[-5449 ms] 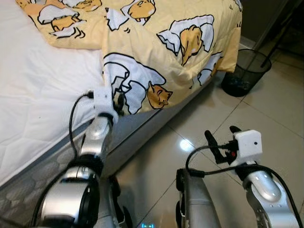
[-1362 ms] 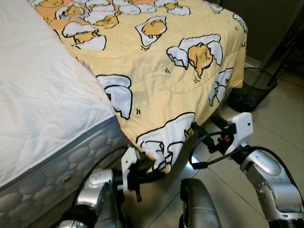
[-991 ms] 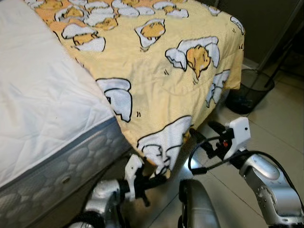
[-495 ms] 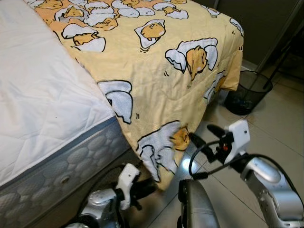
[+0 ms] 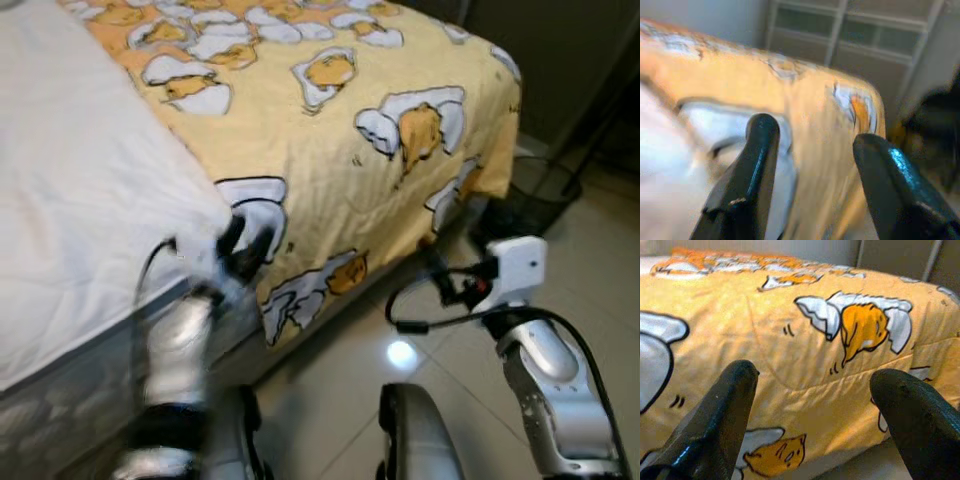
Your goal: Clean up the room
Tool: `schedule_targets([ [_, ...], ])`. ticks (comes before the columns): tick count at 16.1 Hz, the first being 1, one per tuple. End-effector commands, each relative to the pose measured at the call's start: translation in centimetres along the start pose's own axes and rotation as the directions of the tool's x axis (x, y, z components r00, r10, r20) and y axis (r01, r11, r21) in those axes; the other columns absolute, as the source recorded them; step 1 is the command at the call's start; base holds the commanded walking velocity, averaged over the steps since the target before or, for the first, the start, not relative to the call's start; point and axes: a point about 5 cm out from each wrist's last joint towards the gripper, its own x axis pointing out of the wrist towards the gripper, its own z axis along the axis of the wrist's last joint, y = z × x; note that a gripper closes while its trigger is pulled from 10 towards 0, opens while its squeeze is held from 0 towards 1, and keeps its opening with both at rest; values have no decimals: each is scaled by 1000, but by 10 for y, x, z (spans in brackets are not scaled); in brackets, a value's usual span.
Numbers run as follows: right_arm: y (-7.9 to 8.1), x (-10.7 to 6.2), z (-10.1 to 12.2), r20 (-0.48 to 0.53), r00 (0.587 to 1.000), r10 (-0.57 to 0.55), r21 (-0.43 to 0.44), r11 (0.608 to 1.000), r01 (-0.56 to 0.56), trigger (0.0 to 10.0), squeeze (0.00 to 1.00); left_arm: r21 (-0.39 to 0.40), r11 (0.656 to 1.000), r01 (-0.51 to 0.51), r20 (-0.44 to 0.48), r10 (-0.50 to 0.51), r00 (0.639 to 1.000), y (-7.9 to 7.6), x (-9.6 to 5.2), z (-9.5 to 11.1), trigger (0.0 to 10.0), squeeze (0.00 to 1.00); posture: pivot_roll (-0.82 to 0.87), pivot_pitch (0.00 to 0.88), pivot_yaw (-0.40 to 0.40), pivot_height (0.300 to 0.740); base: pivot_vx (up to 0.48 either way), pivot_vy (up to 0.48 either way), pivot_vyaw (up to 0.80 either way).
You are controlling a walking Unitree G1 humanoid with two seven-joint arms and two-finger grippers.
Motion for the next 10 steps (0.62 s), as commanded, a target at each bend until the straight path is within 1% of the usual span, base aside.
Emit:
schedule_targets([
  [1, -7, 0, -9, -29, 998, -61, 11, 998, 62, 10000, 43, 29, 999, 18, 45, -19, 999, -13, 14, 18, 10000, 1000, -176, 0, -7, 580, 0, 0, 0],
  [2, -5, 4, -10, -29, 998, -49, 3, 999, 49, 10000, 35, 21, 998, 57, 86, -59, 995, -23, 20, 28, 10000, 1000, -176, 0, -7, 580, 0, 0, 0],
  [3, -7, 8, -9, -18, 998, -60, 5, 998, 60, 10000, 55, 59, 990, 129, 91, -134, 987, -34, 22, 35, 10000, 1000, -177, 0, 0, 580, 0, 0, 0],
  [4, -8, 10, -8, -13, 997, -72, 8, 997, 72, 10000, 55, 70, 987, 142, 84, -148, 985, -37, 21, 37, 10000, 1000, -177, 0, 0, 580, 0, 0, 0],
  [5, -11, 11, -9, -6, 996, -92, 22, 996, 92, 10000, 75, 87, 986, 143, 61, -148, 987, -37, 18, 35, 10000, 1000, -177, 0, 3, 585, 0, 0, 0],
  [6, -18, 14, -12, -7, 989, -149, 32, 988, 149, 10000, 102, 167, 980, 105, -83, -92, 992, -30, 12, 14, 10000, 0, -197, 0, 24, 595, 0, 0, 0],
  [7, -21, 16, -12, -3, 984, -176, 40, 984, 176, 10000, 118, 178, 978, 107, -187, -73, 980, -25, 10, -2, 10000, 0, -201, 0, 26, 605, 0, 0, 0],
  [8, -22, 15, -12, 2, 984, -176, 38, 984, 176, 10000, 224, 166, 973, 158, -250, -113, 962, -25, 8, -13, 10000, 0, -204, 0, 30, 615, 0, 0, 0],
  [9, -22, 15, -12, 4, 985, -173, 35, 984, 173, 10000, 224, 180, 966, 184, -276, -130, 952, -25, 7, -17, 10000, 0, -204, 0, 30, 620, 0, 0, 0],
  [10, -24, 12, -16, -5, 984, -179, 27, 984, 179, 10000, 322, 191, 974, 120, -317, -54, 947, -12, 4, -25, 10000, 0, -214, 0, 33, 630, 0, 0, 0],
])
